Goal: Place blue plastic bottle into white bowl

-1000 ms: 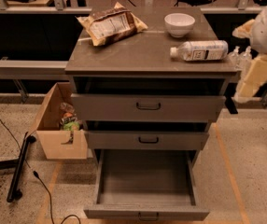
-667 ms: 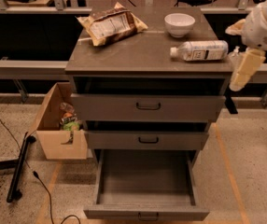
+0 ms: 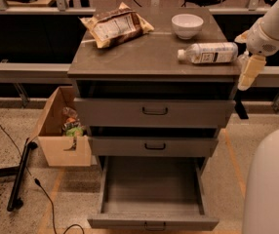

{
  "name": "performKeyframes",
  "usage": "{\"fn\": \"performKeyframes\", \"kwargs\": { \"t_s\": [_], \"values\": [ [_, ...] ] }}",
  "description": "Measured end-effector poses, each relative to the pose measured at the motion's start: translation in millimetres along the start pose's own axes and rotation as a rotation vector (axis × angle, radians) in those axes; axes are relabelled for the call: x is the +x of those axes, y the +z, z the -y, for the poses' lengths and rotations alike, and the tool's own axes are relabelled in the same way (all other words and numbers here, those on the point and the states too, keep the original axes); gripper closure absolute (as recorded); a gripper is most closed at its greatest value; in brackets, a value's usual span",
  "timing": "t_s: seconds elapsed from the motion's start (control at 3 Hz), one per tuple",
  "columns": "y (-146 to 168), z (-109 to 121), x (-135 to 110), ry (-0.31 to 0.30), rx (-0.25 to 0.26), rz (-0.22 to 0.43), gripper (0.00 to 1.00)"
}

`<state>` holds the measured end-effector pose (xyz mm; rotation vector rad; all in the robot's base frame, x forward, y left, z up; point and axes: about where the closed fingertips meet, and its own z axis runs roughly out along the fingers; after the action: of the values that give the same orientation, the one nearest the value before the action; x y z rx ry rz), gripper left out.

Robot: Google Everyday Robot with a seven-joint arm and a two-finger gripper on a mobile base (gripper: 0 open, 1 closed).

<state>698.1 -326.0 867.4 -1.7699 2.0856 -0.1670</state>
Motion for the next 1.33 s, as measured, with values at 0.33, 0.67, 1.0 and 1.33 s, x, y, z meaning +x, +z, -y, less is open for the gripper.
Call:
{"fn": "performKeyframes", "kwargs": {
  "t_s": [0.33, 0.67, 1.0, 1.33],
  "values": [
    [0, 18, 4, 0.003, 0.038, 0.001, 0.00],
    [0, 16, 2, 0.002, 0.034, 0.002, 0.00],
    [-18, 26, 5, 0.015, 0.096, -0.011, 0.00],
    [-39, 44, 4, 0.021, 0.198, -0.034, 0.00]
  ]
}}
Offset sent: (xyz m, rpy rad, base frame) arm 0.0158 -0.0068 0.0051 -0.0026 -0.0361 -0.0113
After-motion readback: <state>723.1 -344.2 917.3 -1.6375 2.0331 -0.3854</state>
